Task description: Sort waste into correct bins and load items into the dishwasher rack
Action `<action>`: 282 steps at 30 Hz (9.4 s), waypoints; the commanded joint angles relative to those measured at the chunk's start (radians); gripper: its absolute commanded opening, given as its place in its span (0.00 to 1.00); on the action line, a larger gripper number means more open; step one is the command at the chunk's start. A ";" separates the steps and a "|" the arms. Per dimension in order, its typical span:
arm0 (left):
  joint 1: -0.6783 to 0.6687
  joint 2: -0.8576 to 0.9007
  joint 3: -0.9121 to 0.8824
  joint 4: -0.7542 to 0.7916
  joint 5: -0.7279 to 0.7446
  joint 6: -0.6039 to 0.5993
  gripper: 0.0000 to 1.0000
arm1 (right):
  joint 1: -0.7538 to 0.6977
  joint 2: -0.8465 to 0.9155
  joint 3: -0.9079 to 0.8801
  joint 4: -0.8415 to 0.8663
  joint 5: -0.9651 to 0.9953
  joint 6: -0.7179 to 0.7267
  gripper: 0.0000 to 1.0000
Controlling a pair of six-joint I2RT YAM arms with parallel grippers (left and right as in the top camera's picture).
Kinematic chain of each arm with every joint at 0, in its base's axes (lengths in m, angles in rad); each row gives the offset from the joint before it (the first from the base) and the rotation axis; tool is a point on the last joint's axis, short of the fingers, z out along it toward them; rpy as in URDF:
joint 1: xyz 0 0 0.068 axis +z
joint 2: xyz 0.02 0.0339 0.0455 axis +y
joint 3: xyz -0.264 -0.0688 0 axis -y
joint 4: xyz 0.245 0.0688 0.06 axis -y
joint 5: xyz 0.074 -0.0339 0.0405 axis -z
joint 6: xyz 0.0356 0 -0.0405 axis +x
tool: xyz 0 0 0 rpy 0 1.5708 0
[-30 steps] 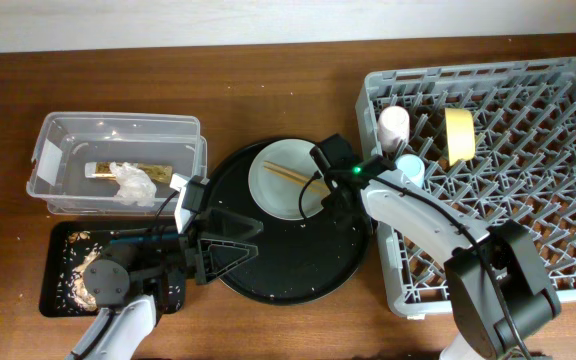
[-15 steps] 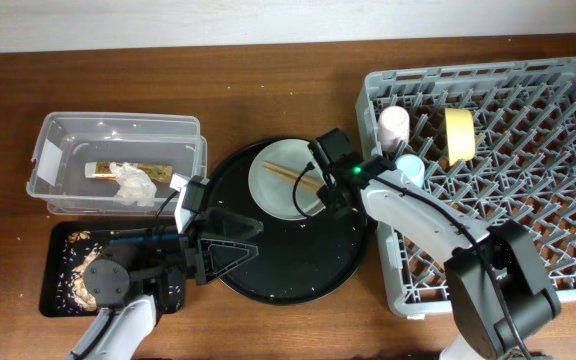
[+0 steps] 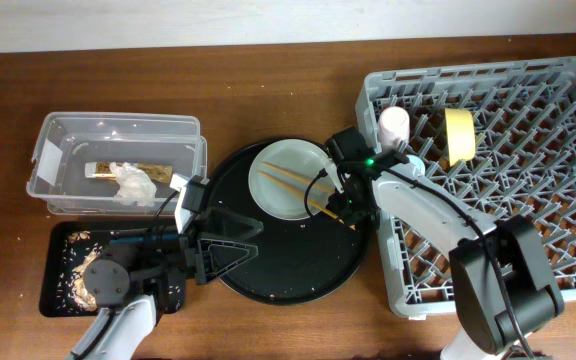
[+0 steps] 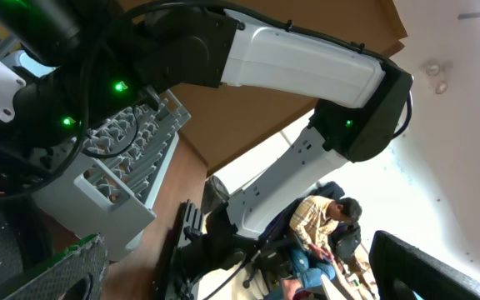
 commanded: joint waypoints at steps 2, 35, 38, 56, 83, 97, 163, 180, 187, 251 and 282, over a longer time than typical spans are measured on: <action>0.006 -0.005 0.007 0.018 0.004 0.019 0.99 | -0.008 0.025 -0.004 0.042 -0.008 0.003 0.42; 0.006 -0.005 0.007 0.018 0.004 0.019 0.99 | -0.008 0.026 -0.011 -0.016 -0.203 -0.266 0.35; 0.006 -0.005 0.007 0.018 0.004 0.019 0.99 | -0.008 0.026 -0.011 -0.029 -0.165 -0.265 0.16; 0.006 -0.005 0.007 0.018 0.004 0.019 0.99 | -0.391 -0.206 0.267 -0.725 -0.387 -0.013 0.04; 0.006 -0.005 0.007 0.018 0.004 0.019 0.99 | -0.477 -0.206 0.101 -0.633 -0.690 0.057 0.33; 0.006 -0.005 0.007 0.018 0.005 0.019 0.99 | 0.020 -0.109 0.101 0.212 -0.035 0.517 0.23; 0.006 -0.005 0.007 0.018 0.005 0.019 0.99 | 0.000 0.204 0.122 0.237 0.026 0.641 0.23; 0.006 -0.005 0.007 0.018 0.004 0.019 0.99 | -0.003 -0.282 0.217 -0.539 0.077 0.314 0.04; 0.006 -0.005 0.007 0.018 0.005 0.019 0.99 | -0.179 -0.281 0.216 -0.585 0.061 0.339 0.04; 0.006 -0.005 0.007 0.018 0.005 0.019 0.99 | 0.072 0.176 -0.067 0.623 -0.177 0.428 0.26; 0.006 -0.005 0.007 0.018 0.005 0.019 0.99 | -0.629 -0.270 0.006 0.463 0.769 -0.738 0.04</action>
